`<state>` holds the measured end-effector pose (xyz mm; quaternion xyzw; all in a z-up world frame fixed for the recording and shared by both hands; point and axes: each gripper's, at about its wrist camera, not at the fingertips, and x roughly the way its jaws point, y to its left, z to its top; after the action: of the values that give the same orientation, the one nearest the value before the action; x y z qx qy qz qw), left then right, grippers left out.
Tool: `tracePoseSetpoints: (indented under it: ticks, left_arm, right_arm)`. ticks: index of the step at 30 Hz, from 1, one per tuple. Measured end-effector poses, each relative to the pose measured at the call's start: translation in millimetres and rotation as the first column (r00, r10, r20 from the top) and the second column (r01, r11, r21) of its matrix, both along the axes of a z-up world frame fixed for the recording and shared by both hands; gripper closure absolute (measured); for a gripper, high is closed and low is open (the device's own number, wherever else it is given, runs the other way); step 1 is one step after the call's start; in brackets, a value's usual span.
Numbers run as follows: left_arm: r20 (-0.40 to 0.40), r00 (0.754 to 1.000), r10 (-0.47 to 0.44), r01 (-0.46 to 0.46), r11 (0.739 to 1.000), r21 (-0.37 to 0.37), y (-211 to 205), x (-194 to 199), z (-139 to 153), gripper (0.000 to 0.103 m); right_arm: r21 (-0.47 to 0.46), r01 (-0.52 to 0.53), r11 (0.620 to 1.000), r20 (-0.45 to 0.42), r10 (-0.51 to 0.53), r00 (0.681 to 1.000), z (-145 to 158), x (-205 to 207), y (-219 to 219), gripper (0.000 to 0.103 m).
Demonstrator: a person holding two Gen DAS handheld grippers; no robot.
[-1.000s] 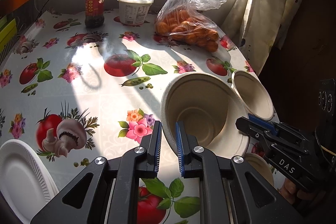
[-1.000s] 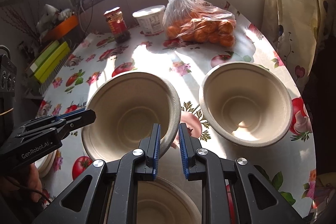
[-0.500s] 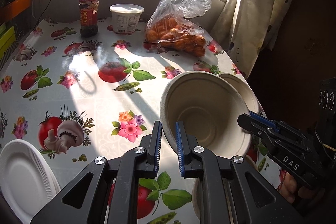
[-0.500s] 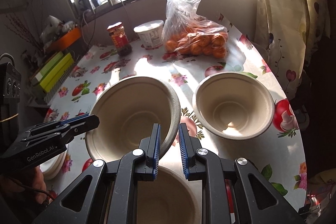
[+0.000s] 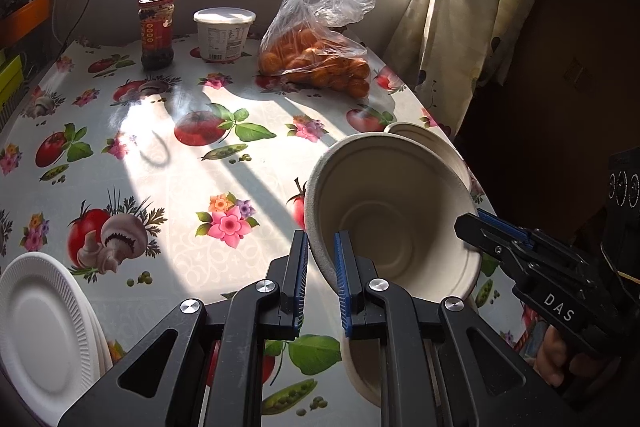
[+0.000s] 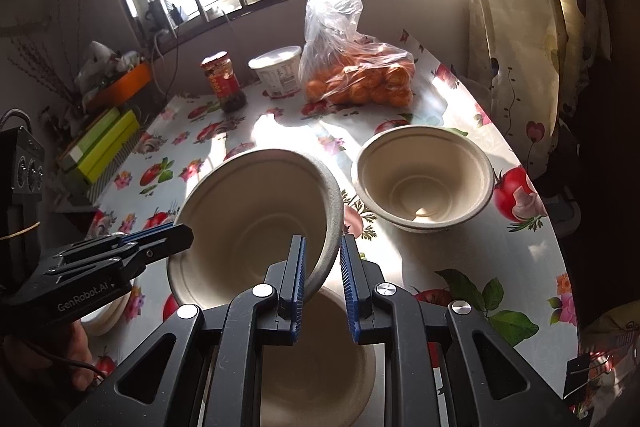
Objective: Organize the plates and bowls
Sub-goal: 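Lift the gripped bowl with the left tool toward another bowl while the right tool carries its bowl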
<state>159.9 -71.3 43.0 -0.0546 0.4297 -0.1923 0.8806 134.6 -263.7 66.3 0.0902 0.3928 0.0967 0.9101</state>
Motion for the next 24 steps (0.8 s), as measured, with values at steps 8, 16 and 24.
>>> tracePoseSetpoints:
  ticks: [8, 16, 24]
  left_arm:
    - [-0.006, 0.999, -0.034, 0.034, 0.999, 0.004, -7, -11, -2, 0.089]
    - [-0.019, 0.998, -0.054, 0.054, 0.999, 0.003, -11, -21, -7, 0.089]
    - [-0.030, 0.997, -0.073, 0.073, 0.997, 0.001, -17, -32, -11, 0.089]
  right_arm:
    - [0.015, 0.038, 0.999, -0.005, -0.038, 0.999, -3, -19, -6, 0.085]
    - [0.016, 0.059, 0.998, -0.004, -0.059, 0.998, -5, -35, -9, 0.085]
    - [0.031, 0.075, 0.997, -0.001, -0.075, 0.997, -5, -47, -15, 0.085]
